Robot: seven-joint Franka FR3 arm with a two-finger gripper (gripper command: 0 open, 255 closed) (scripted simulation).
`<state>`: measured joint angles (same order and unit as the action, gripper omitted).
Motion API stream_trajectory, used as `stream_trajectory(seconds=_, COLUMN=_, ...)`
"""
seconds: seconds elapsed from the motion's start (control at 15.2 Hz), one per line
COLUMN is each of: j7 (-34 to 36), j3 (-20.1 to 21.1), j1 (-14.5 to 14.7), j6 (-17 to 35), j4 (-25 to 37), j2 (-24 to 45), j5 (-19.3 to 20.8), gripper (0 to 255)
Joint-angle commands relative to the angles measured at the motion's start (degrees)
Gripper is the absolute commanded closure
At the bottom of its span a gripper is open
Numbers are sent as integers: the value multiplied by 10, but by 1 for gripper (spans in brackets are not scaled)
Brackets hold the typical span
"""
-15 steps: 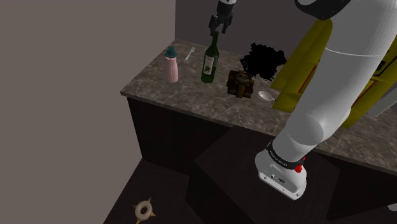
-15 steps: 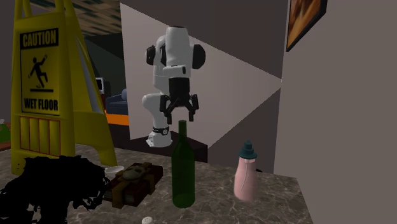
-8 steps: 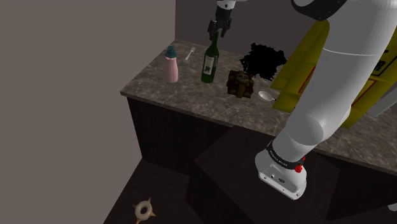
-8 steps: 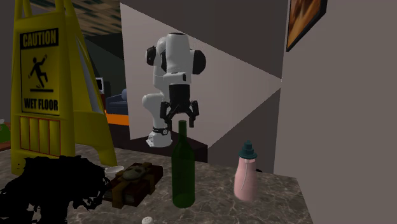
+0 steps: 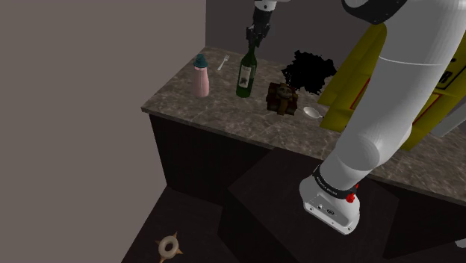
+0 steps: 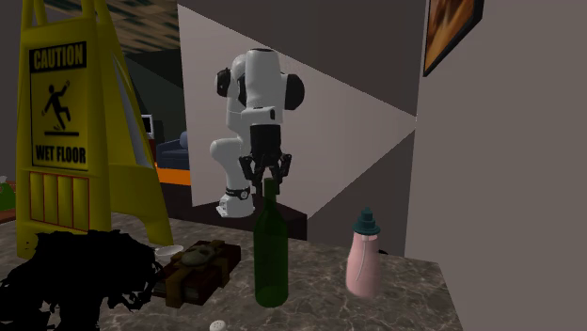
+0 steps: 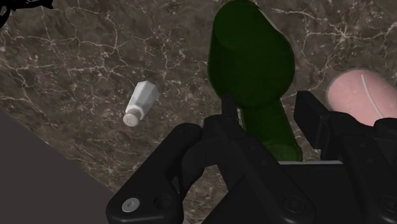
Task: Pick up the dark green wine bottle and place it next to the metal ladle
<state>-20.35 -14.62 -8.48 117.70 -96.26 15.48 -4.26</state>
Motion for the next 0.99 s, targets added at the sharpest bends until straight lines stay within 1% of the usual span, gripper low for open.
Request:
stream_trajectory(seconds=0.0, j7=0, j3=0, j1=0, j6=0, j4=0, j2=0, j5=0, gripper=255)
stream_trajectory(seconds=0.33, j7=0, j3=0, j1=0, j6=0, j4=0, j2=0, j5=0, gripper=255)
stream_trajectory(seconds=0.92, j7=3, j3=-2, j1=-1, j6=-66, j4=56, j2=-9, j5=4, gripper=255)
